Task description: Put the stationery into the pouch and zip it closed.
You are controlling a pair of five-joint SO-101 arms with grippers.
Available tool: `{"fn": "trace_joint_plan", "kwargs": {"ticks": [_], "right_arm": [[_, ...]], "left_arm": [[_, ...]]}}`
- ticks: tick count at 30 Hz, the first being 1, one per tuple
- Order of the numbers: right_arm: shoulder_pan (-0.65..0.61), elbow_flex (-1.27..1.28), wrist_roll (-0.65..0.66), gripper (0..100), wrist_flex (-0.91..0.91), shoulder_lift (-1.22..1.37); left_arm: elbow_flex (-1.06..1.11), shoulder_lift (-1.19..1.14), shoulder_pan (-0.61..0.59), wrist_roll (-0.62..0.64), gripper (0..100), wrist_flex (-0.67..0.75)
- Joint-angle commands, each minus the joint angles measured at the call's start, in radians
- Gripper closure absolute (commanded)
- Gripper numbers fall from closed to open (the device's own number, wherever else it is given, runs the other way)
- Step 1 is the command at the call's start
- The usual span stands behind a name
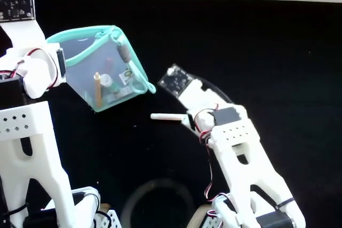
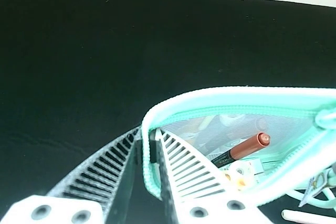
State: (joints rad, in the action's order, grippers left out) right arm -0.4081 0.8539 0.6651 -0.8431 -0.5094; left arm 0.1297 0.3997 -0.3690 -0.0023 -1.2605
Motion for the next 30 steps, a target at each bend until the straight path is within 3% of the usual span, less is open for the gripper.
{"fn": "trace_joint_plan", "kwargs": {"ticks": [1, 5, 14, 19, 24, 30], "right_arm": [[-0.071, 0.051, 0.081, 73.9, 0.058, -0.024], [-0.096, 0.177, 0.138, 73.9, 0.302, -0.012], [-0.101, 0.197, 0.210, 73.9, 0.605, 0.268], [-0.122, 0.090, 0.210, 75.2, 0.638, 0.458], [-0.120, 0.022, 0.190, 99.8, 0.634, 0.522], [-0.076, 0.031, 0.101, 99.2, 0.631, 0.453]], "left_arm": [[-0.002, -0.024, -0.039, 0.003, 99, 0.029], [-0.002, -0.024, -0.045, 0.003, 99, 0.029], [-0.001, -0.024, -0.079, 0.003, 99, 0.023], [0.004, -0.022, -0.079, 0.003, 99, 0.021], [0.007, -0.022, -0.077, 0.003, 99, 0.021], [0.007, -0.022, -0.077, 0.003, 99, 0.021]]}}
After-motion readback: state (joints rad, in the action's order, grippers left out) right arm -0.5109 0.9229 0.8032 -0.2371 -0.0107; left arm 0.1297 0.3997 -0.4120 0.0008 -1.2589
